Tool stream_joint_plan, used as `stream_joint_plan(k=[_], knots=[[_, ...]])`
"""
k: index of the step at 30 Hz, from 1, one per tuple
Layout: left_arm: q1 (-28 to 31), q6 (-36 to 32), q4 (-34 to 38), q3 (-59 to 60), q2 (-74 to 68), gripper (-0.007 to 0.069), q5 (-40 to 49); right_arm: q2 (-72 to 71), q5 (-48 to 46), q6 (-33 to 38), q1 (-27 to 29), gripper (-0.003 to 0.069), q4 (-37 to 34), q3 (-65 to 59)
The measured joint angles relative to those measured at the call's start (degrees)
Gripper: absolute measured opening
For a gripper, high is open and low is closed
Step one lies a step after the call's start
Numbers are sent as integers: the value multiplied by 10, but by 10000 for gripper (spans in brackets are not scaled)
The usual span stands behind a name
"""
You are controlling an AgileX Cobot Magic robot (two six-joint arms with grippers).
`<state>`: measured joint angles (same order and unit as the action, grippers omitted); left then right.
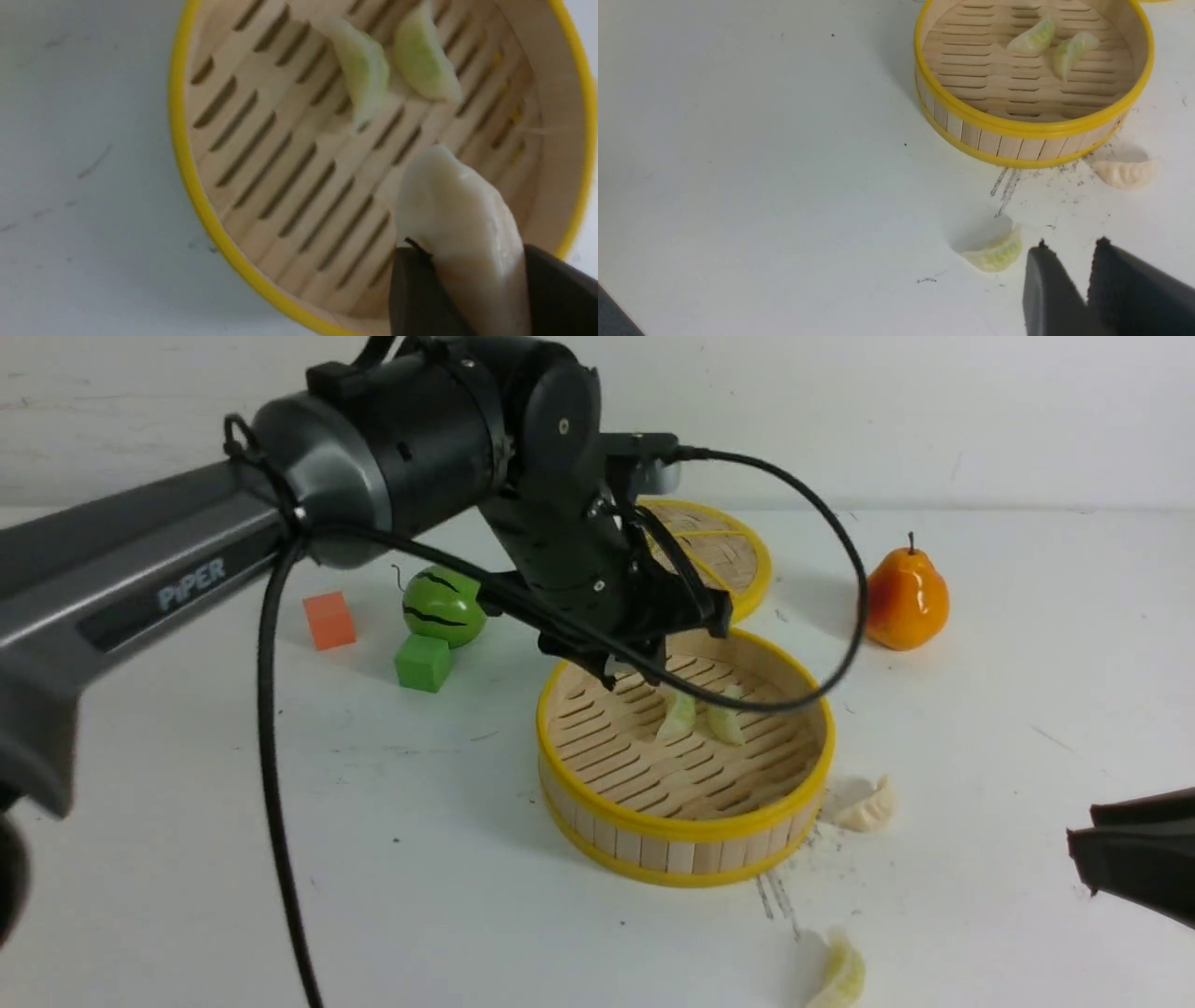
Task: Put the dumplings into the steamer on the white table.
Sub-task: 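Place the dumpling into the bamboo steamer basket with the left gripper, then reach for and grasp a dumpling lying on the table beside the steamer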
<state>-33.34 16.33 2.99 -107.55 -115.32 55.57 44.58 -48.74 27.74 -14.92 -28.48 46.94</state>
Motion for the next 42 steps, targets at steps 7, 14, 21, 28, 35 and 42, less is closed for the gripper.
stream_joint_plan(k=[7, 14, 21, 28, 35, 42], knots=[[15, -23, -4, -81, -121, 239, -11, 0, 0, 0, 0, 148, 0, 0], [15, -23, -42, -96, -164, 276, -29, 0, 0, 0, 0, 148, 0, 0], [15, -25, -50, -137, -158, 421, 35, 10, -4, -1, 0, 81, 1, 3], [15, -59, -62, -200, -79, 314, 141, 67, -47, -42, -1, -18, 22, 44], [15, -84, -70, -163, 89, 6, 157, 176, -61, -117, -69, -3, 107, 69], [16, -83, -40, 37, 260, -14, 157, 322, -13, -239, -102, 20, 172, 69]])
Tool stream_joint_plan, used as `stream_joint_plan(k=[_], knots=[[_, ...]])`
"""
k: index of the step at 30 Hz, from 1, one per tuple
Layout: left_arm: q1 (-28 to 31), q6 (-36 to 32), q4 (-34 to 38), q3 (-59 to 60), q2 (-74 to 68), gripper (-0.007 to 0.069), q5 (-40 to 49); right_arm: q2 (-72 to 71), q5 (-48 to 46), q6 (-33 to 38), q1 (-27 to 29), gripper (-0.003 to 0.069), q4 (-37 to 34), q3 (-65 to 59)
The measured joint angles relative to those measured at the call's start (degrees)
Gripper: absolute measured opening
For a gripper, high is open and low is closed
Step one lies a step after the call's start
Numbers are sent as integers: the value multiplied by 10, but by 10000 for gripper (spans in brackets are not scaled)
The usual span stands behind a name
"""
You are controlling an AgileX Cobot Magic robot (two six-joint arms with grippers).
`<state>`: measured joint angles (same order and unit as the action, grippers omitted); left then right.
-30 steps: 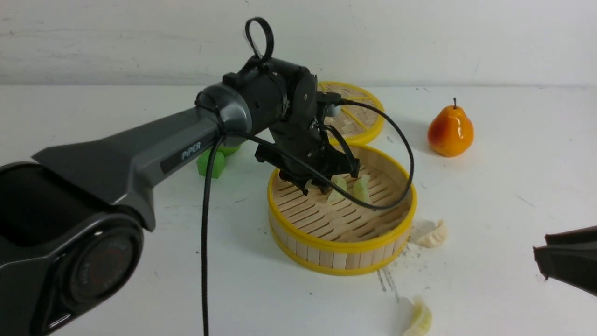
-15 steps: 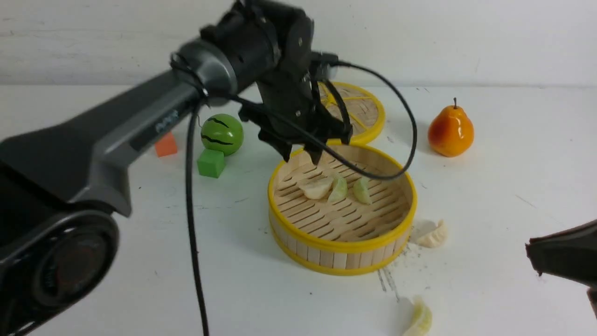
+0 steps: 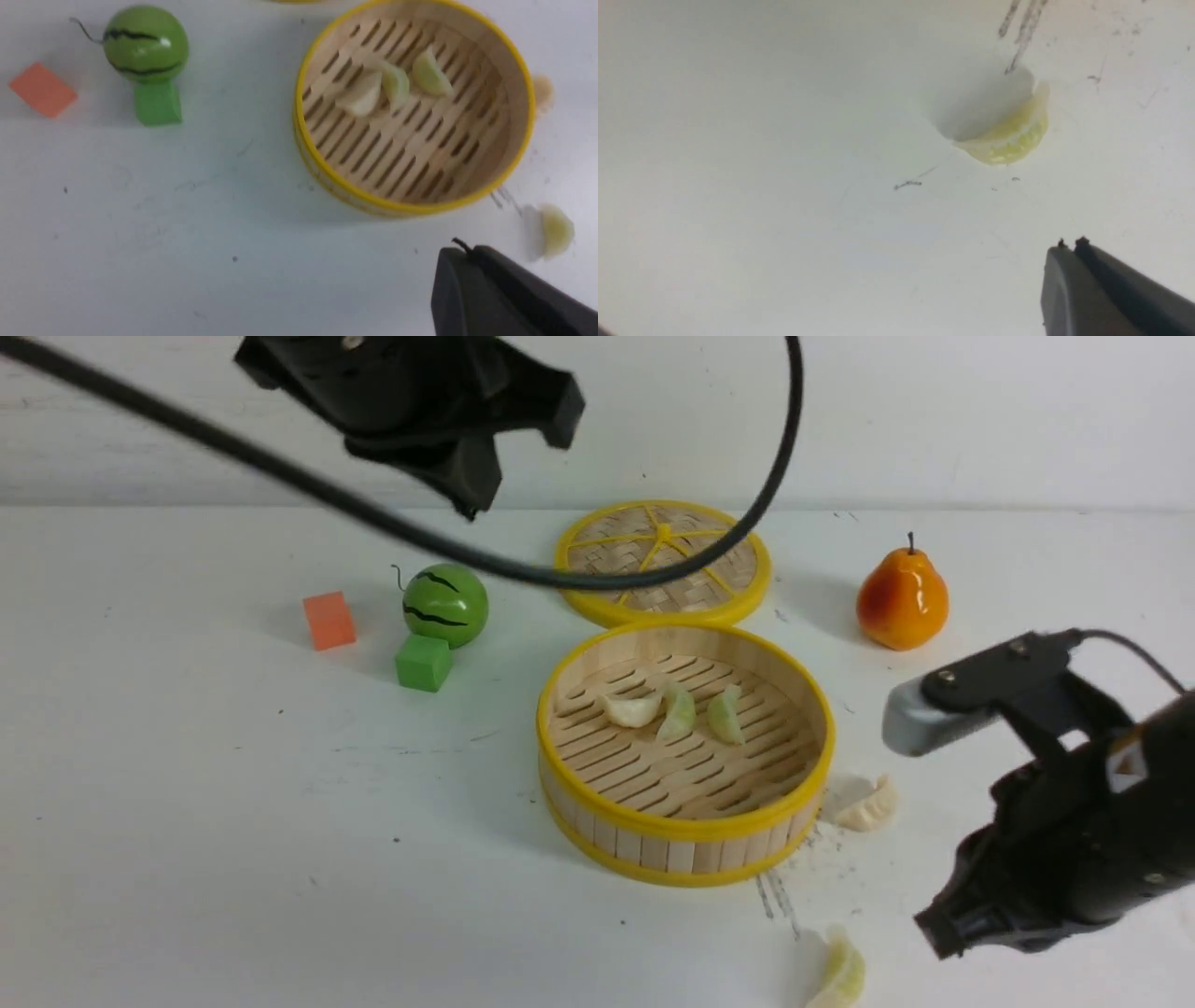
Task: Put the dumplings into the steamer on the white table.
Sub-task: 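Reach for and grasp a dumpling lying on the table beside the steamer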
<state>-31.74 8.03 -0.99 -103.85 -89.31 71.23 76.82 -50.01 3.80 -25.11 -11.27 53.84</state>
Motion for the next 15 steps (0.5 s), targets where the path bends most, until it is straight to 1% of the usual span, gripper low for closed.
stream_joint_plan(k=[2, 4, 6, 7, 8, 11, 12, 13, 14, 15], knots=[[0, 0, 10, 61, 35, -14, 0, 32, 24, -24, 0, 49, 2, 0], [0, 0, 26, 140, 85, -14, -3, 67, 52, -46, 0, 115, 2, 0], [0, 0, 30, 226, 139, -14, -26, 107, 86, -70, 0, 227, 2, 0], [0, 0, 31, 249, 153, -14, -34, 113, 95, -76, -1, 262, 2, 0], [0, 0, 31, 291, 181, -14, -47, 130, 112, -86, -1, 337, 2, 0], [0, 3, 29, 377, 238, -14, -77, 170, 138, -108, -1, 510, 2, 0], [0, 5, 28, 390, 248, -14, -83, 181, 140, -113, -1, 547, 1, 0], [0, 6, 27, 399, 257, -14, -85, 186, 141, -114, -1, 556, 1, 0], [0, 8, 21, 427, 274, -14, -95, 206, 143, -117, -1, 613, -3, 0], [0, 9, 17, 441, 285, -14, -99, 217, 144, -118, -1, 626, -6, 0]])
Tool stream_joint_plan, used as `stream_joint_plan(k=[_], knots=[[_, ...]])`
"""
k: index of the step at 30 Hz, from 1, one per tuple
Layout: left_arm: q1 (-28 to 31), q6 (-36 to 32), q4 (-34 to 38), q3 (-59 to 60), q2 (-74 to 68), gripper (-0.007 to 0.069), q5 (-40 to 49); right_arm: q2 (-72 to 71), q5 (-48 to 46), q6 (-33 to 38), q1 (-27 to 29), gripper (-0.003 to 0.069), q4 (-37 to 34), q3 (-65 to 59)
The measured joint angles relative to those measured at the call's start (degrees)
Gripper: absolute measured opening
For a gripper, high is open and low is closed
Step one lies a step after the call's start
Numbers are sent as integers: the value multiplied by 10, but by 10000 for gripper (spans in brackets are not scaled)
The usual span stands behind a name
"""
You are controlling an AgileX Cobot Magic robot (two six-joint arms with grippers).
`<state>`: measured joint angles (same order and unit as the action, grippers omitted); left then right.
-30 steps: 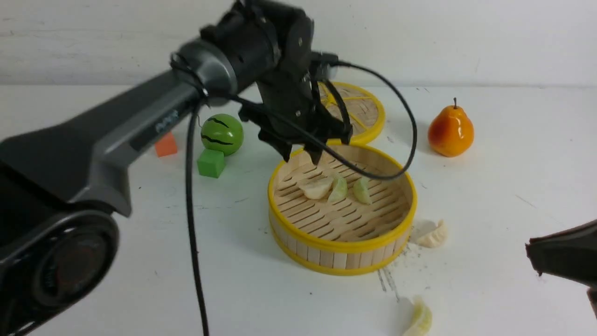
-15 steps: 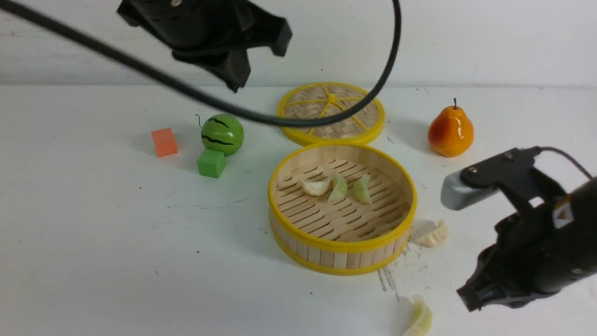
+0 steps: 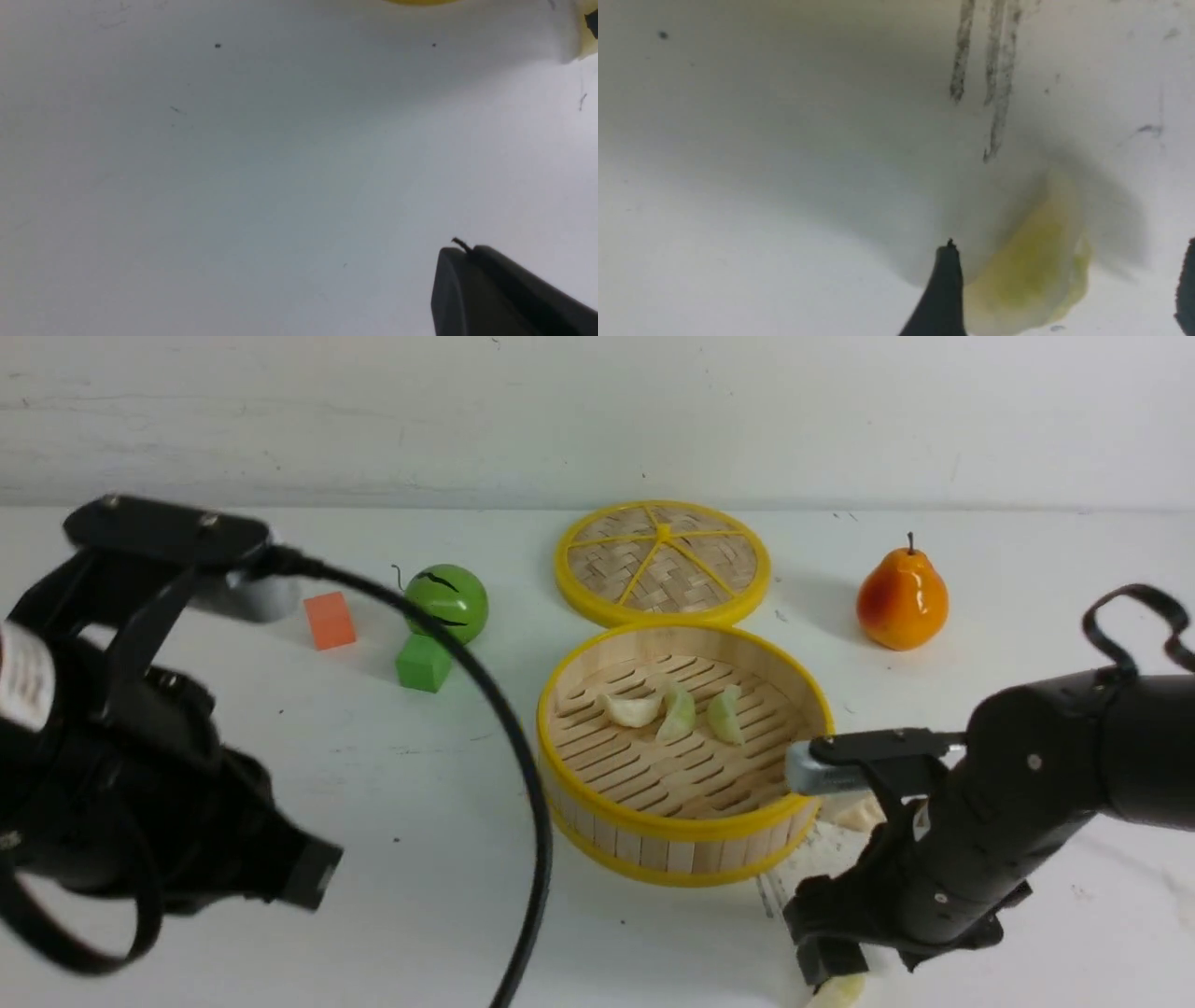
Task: Put the dumplings into the steamer on the white table.
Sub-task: 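Reach for and grasp a dumpling lying on the table beside the steamer, then place the dumpling in the bamboo steamer basket with the right gripper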
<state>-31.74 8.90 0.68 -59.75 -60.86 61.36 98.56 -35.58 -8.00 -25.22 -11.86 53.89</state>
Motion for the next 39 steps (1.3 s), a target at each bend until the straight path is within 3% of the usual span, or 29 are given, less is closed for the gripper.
stream_joint_plan(k=[3, 6, 10, 11, 15, 22, 33, 39], knots=[[0, 0, -10, 25, 18, -14, -4, 15, 0, 1, 0, 613, -9, 6], [0, 0, -18, 28, 21, -14, -4, 16, -3, 11, 0, 527, -19, 9], [0, 0, -25, 29, 24, -14, -4, 13, -36, 42, 0, 285, -37, 8], [0, 0, -28, 29, 25, -14, -4, 7, -57, 59, 0, 188, -41, 8], [0, 1, -30, 29, 25, -14, -4, -33, -114, 92, 0, 197, -41, 40], [0, 1, -29, 29, 25, -14, -4, -40, -151, 101, 0, 197, -30, 201], [0, 2, -13, 29, 25, -14, 3, 132, -192, 101, -12, 197, -31, 410], [0, 2, -13, 29, 25, -14, 3, 222, -201, 92, -55, 197, 30, 481]])
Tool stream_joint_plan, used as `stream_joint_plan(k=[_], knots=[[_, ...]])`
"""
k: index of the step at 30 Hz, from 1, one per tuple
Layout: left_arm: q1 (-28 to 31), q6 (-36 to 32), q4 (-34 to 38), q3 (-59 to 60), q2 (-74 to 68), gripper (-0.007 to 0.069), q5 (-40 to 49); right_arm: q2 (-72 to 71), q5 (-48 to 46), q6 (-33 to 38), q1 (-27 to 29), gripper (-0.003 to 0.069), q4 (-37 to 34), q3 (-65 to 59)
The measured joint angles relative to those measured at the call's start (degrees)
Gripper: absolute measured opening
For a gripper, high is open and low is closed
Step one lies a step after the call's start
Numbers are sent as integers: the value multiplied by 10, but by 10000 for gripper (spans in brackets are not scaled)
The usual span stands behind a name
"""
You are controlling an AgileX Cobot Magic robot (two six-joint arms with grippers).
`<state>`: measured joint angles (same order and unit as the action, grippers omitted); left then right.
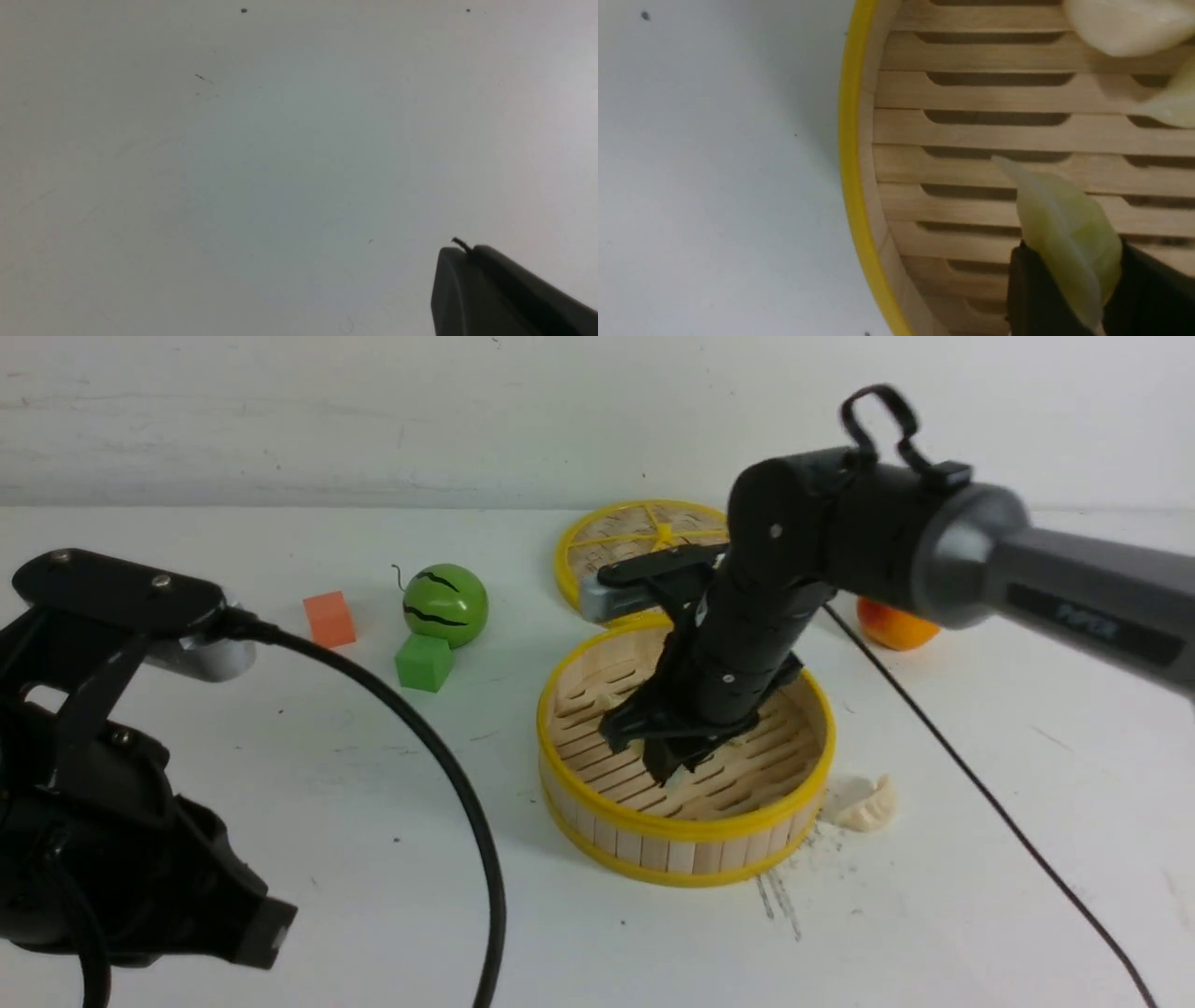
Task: Put the dumplings into the steamer on the white table.
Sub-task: 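Place the dumpling in the bamboo steamer basket with the right gripper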
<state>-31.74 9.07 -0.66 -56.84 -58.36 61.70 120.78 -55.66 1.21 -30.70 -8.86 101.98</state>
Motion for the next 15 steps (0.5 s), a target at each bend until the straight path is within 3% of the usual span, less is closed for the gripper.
stream_joint_plan(k=[6, 9, 11, 15], knots=[[0, 0, 0, 0, 0, -13, 2, 38, -2, -34, -8, 232, 31, 16], [0, 0, 0, 0, 0, -14, 2, 38, -10, -35, -8, 311, 32, 21], [0, 0, -1, 0, 0, -13, 1, 38, -42, -34, -8, 425, 31, 46], [0, 0, -1, 0, 0, -10, 2, 20, -117, -3, -8, 545, 32, 73]])
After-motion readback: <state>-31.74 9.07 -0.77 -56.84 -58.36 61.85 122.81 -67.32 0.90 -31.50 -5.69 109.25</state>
